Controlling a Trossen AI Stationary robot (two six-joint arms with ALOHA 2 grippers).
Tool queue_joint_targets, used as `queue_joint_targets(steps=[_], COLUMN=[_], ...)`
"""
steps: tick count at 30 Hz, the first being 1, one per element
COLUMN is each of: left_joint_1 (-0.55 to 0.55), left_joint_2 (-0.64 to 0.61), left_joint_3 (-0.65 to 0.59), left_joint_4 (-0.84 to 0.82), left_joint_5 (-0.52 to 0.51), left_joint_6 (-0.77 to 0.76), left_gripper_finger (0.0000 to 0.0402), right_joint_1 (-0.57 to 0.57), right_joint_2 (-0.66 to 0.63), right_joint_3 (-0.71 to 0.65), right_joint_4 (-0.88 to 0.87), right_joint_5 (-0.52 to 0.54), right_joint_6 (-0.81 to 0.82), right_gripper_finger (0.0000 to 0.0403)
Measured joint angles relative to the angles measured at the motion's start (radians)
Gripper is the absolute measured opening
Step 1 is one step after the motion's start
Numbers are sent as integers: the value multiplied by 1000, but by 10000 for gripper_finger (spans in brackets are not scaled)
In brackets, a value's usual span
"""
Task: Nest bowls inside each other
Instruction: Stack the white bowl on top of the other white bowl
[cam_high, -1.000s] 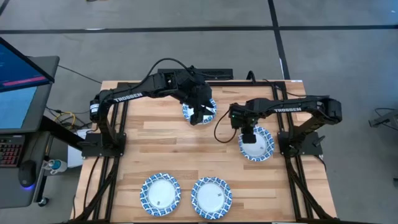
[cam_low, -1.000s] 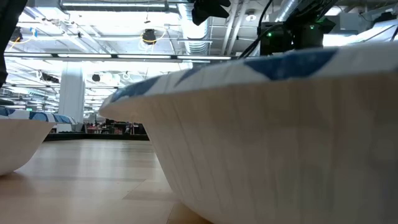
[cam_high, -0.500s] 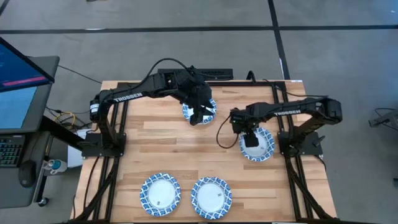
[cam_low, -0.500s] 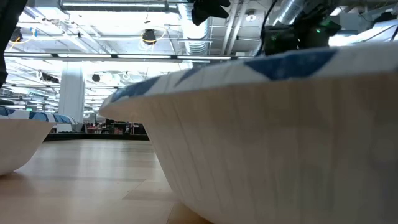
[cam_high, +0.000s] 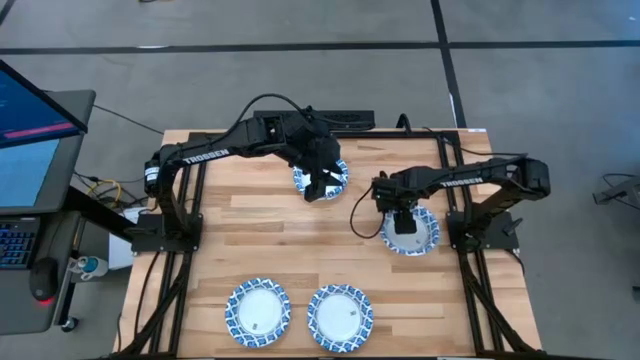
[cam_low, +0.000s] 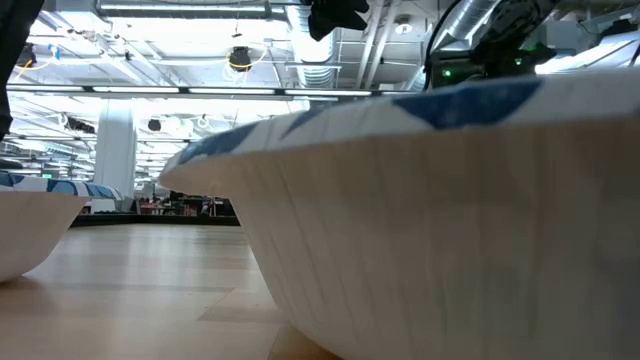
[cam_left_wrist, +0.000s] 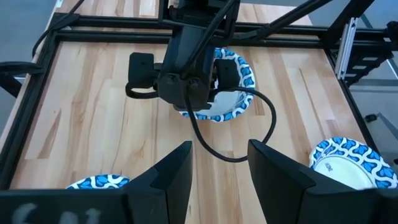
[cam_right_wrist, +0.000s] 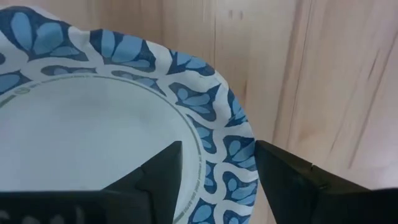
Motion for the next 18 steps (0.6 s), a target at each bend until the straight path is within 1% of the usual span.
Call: queue_joint_targets(steps=[12, 18], left_joint_1=[1, 17], left_joint_2=[0, 0], left_joint_3=[0, 0], left_joint_4=[0, 0], left_joint_5=[-9, -9], left_joint_6=[-1, -1], left_gripper_finger=[146, 146], right_joint_1=[1, 0], right_joint_2=[0, 0], right_joint_3=[0, 45], right_joint_4=[-30, -107], right_joint_5=[5, 98], right_joint_6=[0, -24], right_gripper_finger=[226, 226])
